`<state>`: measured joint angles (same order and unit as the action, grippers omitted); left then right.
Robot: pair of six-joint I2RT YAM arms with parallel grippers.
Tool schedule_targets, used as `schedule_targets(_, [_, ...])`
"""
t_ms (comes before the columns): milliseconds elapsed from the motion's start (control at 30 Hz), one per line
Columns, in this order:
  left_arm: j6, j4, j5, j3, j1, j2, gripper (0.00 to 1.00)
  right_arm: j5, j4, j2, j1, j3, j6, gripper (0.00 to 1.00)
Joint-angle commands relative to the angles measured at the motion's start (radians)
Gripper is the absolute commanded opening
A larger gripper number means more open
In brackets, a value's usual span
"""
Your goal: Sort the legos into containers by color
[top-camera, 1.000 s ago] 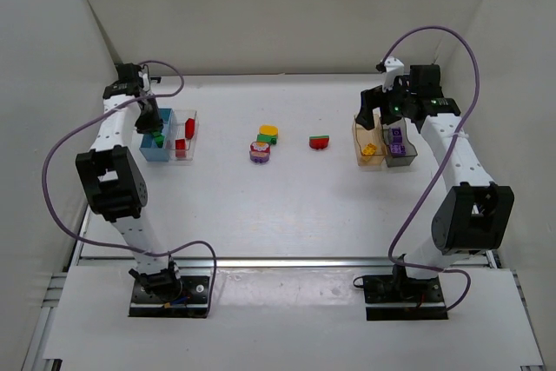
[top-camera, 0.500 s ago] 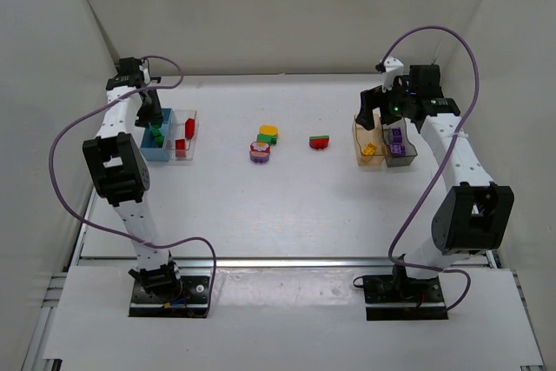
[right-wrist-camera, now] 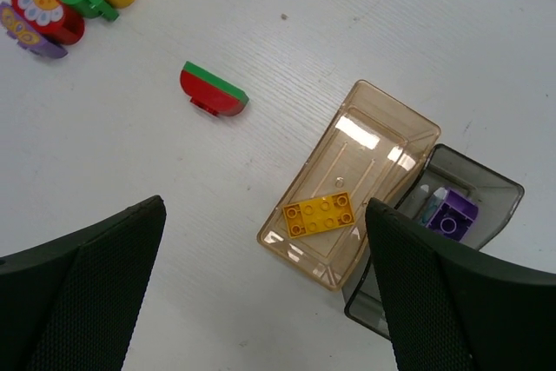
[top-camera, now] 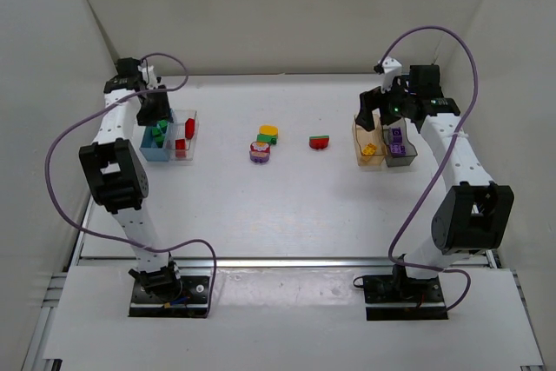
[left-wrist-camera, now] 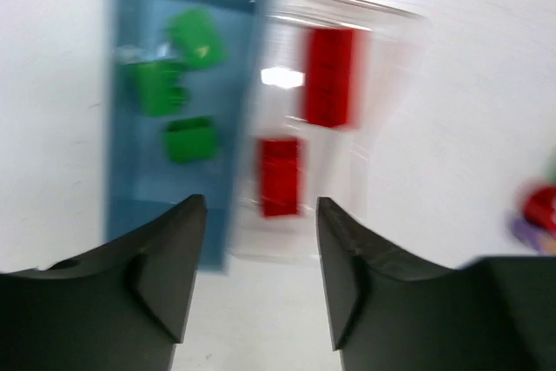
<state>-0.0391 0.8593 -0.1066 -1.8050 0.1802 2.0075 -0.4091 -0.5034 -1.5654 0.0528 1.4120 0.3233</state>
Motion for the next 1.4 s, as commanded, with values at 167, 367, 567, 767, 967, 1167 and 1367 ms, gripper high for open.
schedule_targets(167, [0.16, 0.12, -0.838, -0.043, -0.056, -0.198, 0.75, -0.277, -0.173, -0.051, 0.071, 0.067, 0.33, 0.96])
schedule_targets(367, [0.197, 0.198, -0.943, -0.06, -0.076, -0.157, 0.75, -0.214, -0.36, -0.237, 0.203, 0.214, 0.677, 0.95])
schedule_targets(567, [0.263, 0.284, -0.914, -0.065, -0.113, -0.162, 0.75, -0.165, -0.311, -0.409, 0.228, 0.311, 0.735, 0.94])
schedule_targets(767, [0.295, 0.277, -0.903, -0.004, -0.127, -0.202, 0.75, -0.112, -0.299, -0.565, 0.225, 0.424, 0.74, 0.94])
schedule_targets(967, [0.317, 0.287, -0.881, -0.007, -0.127, -0.199, 0.75, -0.111, -0.32, -0.676, 0.228, 0.55, 0.752, 0.94])
schedule_targets(1167, [0.329, 0.288, -0.867, -0.014, -0.127, -0.188, 0.75, -0.091, -0.357, -0.739, 0.249, 0.594, 0.801, 0.94])
schedule_targets(1367, [0.331, 0.287, -0.867, -0.024, -0.127, -0.167, 0.75, -0.083, -0.388, -0.737, 0.262, 0.541, 0.852, 0.92])
